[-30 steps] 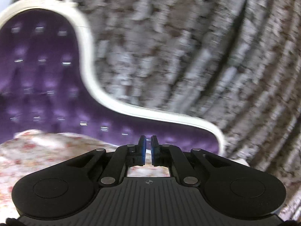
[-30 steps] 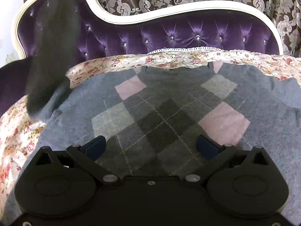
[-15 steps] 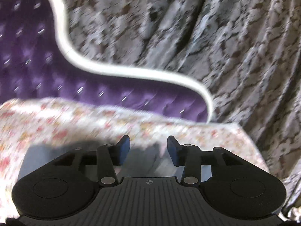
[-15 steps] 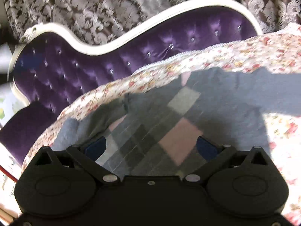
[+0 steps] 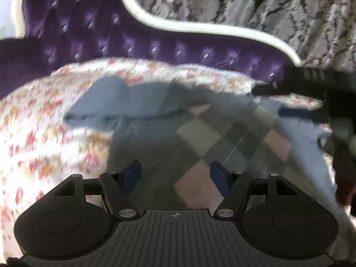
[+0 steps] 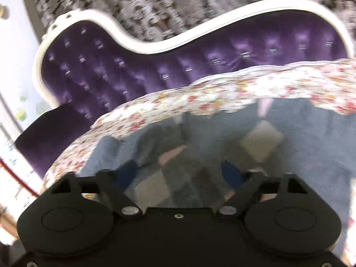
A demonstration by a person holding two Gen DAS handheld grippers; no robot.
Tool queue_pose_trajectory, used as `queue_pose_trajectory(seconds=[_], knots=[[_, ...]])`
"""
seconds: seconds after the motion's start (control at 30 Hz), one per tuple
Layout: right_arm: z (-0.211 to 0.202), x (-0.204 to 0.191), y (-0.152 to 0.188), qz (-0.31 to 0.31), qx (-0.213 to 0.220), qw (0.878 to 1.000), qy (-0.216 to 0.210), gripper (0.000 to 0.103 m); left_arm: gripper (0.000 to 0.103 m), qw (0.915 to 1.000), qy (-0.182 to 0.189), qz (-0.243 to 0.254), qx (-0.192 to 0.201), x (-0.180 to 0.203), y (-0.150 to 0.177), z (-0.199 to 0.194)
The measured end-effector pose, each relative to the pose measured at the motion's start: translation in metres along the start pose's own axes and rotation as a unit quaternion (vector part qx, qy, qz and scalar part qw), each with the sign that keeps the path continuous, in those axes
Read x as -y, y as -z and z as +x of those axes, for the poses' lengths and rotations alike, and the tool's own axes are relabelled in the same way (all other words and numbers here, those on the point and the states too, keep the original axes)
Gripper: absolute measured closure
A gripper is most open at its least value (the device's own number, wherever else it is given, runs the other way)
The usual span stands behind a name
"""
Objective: Fold small clothes
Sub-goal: 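Move the right gripper to the other sleeve cuff, then grasp the cuff with the right gripper, fold sleeve across the chest, release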
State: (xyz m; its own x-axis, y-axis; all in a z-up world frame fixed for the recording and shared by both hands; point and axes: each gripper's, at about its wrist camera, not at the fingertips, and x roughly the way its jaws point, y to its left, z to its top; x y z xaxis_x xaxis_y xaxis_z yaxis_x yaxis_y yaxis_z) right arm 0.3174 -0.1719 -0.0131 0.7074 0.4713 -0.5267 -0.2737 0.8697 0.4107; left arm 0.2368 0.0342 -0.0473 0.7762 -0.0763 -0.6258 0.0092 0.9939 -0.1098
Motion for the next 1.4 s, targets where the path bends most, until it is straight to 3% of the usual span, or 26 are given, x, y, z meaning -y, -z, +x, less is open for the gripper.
queue_pose_trajectory(seconds=[0.07,0.17,0.33,0.47,0.6,0.83,0.87,0.9,0.93,0.97,1.1,1.23,1.4], knots=[[0.019,-0.002,-0.005,0.008,-0.020,0.999,-0.024,0.045,0.036,0.9997,-0.012,-0.013,-0.016,-0.006,0.008,0.010],[0.045,-0.005,-0.010,0.018,-0.036,0.998,-0.038,0.045,0.036,0.9998,-0.017,-0.010,0.001,-0.009,0.024,0.012],[0.081,-0.009,-0.017,0.035,-0.061,0.996,-0.057,0.044,0.031,0.9997,-0.023,-0.002,0.000,-0.006,0.023,0.011],[0.109,-0.001,-0.022,0.082,-0.082,0.992,-0.051,0.035,0.028,0.9997,-0.025,0.008,-0.002,-0.003,0.022,0.011],[0.130,0.006,-0.023,0.113,-0.093,0.989,-0.030,0.035,0.027,0.9997,-0.024,0.009,-0.002,-0.001,0.028,0.013],[0.149,0.005,-0.034,0.125,-0.076,0.989,-0.014,0.036,0.026,0.9999,-0.017,0.001,0.001,-0.004,0.030,0.013],[0.152,0.005,-0.034,0.124,-0.074,0.989,-0.012,0.044,0.026,0.9999,-0.017,0.002,0.001,-0.004,0.030,0.013],[0.155,0.004,-0.036,0.120,-0.075,0.990,-0.006,0.073,0.026,0.9998,-0.018,0.003,0.001,-0.004,0.030,0.013],[0.158,0.003,-0.037,0.115,-0.081,0.990,0.005,0.091,0.026,0.9998,-0.018,0.003,0.000,-0.004,0.030,0.014],[0.158,0.001,-0.039,0.112,-0.083,0.990,0.011,0.088,0.026,0.9998,-0.019,0.004,0.000,-0.003,0.030,0.014],[0.125,-0.012,-0.054,0.074,-0.041,0.996,-0.001,0.089,0.026,0.9997,-0.021,0.008,-0.001,-0.003,0.030,0.015],[0.063,-0.018,-0.081,0.037,0.014,0.999,-0.010,0.089,0.025,0.9997,-0.023,0.011,-0.002,-0.002,0.030,0.016],[-0.003,0.012,-0.102,0.021,0.051,0.998,0.032,0.089,0.025,0.9996,-0.026,0.014,-0.002,0.000,0.030,0.016]])
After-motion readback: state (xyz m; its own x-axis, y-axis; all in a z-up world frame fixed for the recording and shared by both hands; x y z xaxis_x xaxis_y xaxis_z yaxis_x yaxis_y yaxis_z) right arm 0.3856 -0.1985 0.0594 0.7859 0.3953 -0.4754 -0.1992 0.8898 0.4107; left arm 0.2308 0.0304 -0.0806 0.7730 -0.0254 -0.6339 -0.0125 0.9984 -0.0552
